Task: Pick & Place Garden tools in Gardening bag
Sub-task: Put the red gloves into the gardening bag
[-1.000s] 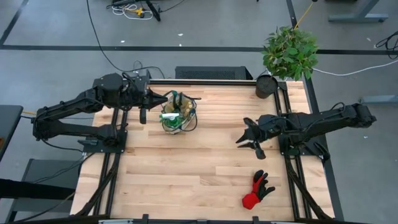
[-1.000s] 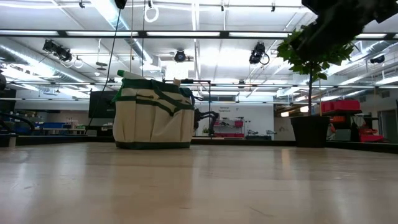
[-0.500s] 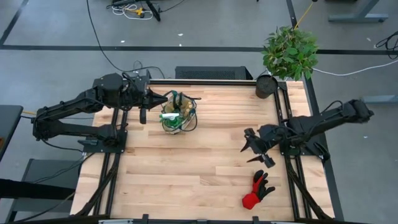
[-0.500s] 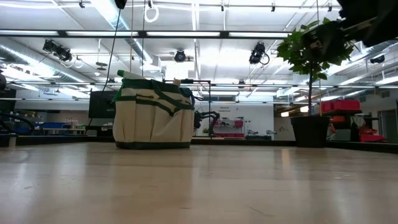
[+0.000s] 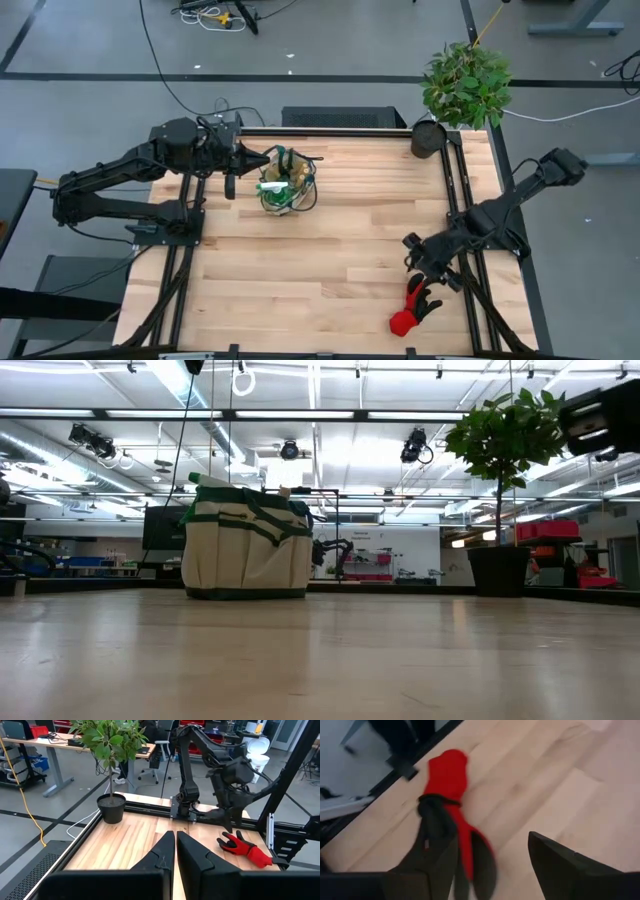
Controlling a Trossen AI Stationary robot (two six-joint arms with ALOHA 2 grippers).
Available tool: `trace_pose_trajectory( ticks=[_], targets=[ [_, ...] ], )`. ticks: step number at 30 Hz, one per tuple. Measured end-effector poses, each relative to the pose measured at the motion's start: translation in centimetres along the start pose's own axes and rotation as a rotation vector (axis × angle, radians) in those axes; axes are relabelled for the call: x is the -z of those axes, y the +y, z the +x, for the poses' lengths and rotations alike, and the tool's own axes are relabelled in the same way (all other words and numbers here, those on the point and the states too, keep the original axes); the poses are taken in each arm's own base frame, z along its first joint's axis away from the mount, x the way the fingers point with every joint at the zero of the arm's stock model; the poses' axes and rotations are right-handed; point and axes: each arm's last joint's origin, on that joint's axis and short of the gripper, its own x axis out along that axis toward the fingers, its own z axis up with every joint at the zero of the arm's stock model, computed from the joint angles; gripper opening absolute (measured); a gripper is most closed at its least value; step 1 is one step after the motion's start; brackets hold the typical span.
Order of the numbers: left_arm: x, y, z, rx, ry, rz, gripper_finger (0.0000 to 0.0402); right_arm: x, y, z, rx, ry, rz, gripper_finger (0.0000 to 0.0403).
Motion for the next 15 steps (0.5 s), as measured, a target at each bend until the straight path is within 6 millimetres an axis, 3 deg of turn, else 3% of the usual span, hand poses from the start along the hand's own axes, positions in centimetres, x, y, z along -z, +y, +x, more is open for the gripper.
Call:
trace_pose_trajectory(
  ticks=[8,15],
  targets=[
    [0.0,0.0,0.0,0.000,0.000,0.000,0.0025,-0.1,1.7,2.1,-0.071,0.114,-0.042,0.0243],
    [0.0,0.0,0.0,0.000,0.000,0.001,0.0025,-0.9,2.0,3.8,-0.022,0.255,-0.060,0.0243]
  ],
)
